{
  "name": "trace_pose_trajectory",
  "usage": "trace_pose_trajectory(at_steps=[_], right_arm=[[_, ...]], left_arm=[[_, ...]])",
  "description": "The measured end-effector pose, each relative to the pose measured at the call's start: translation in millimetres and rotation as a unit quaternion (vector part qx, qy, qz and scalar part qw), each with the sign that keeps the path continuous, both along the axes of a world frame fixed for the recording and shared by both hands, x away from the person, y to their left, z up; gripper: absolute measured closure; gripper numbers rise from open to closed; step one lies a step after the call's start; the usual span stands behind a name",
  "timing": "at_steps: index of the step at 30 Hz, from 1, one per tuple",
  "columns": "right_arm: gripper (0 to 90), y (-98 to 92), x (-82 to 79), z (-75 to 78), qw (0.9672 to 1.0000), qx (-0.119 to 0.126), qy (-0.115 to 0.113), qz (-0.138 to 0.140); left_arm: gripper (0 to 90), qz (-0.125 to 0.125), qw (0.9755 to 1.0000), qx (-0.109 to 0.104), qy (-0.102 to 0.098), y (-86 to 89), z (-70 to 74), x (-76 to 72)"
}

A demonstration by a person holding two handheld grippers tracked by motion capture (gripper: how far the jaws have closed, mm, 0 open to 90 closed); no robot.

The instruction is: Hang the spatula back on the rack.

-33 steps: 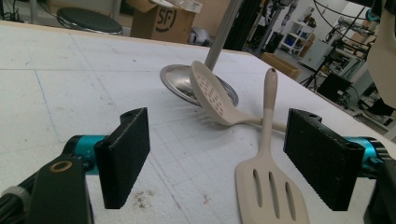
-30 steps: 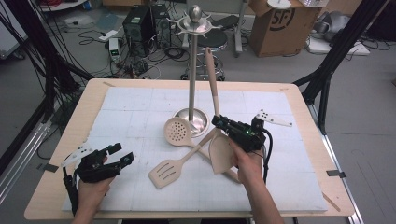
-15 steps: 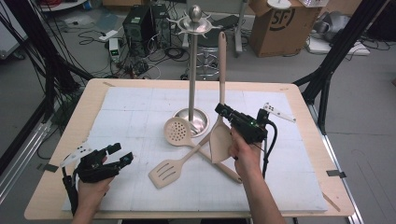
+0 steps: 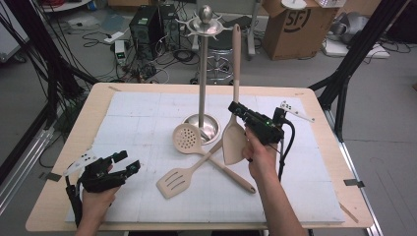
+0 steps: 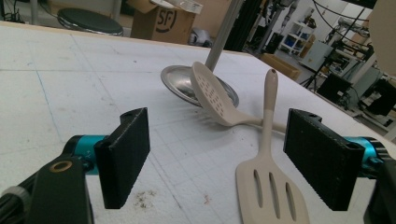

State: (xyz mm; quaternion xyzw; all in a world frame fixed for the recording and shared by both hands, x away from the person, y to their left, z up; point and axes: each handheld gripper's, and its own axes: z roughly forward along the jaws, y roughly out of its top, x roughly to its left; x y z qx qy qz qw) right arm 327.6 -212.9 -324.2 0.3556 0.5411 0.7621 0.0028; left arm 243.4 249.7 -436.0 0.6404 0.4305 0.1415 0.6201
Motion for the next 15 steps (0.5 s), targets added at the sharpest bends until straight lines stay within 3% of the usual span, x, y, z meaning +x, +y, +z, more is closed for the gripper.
trace_pose_trajectory(at_steps=[6, 15], right_arm=[[78.8, 1.0, 7.4, 1.9, 0.9999, -0.003, 0.005, 0.010], [78.8, 1.4, 15.5, -2.3, 0.9998, 0.010, 0.013, 0.013]], left_arm=[[23.3, 0.001, 1.0000, -0.002, 0.001, 0.4, 0.2, 0.3], [23.3, 0.000, 1.0000, -0.001, 0.000, 1.6, 0.1, 0.4]])
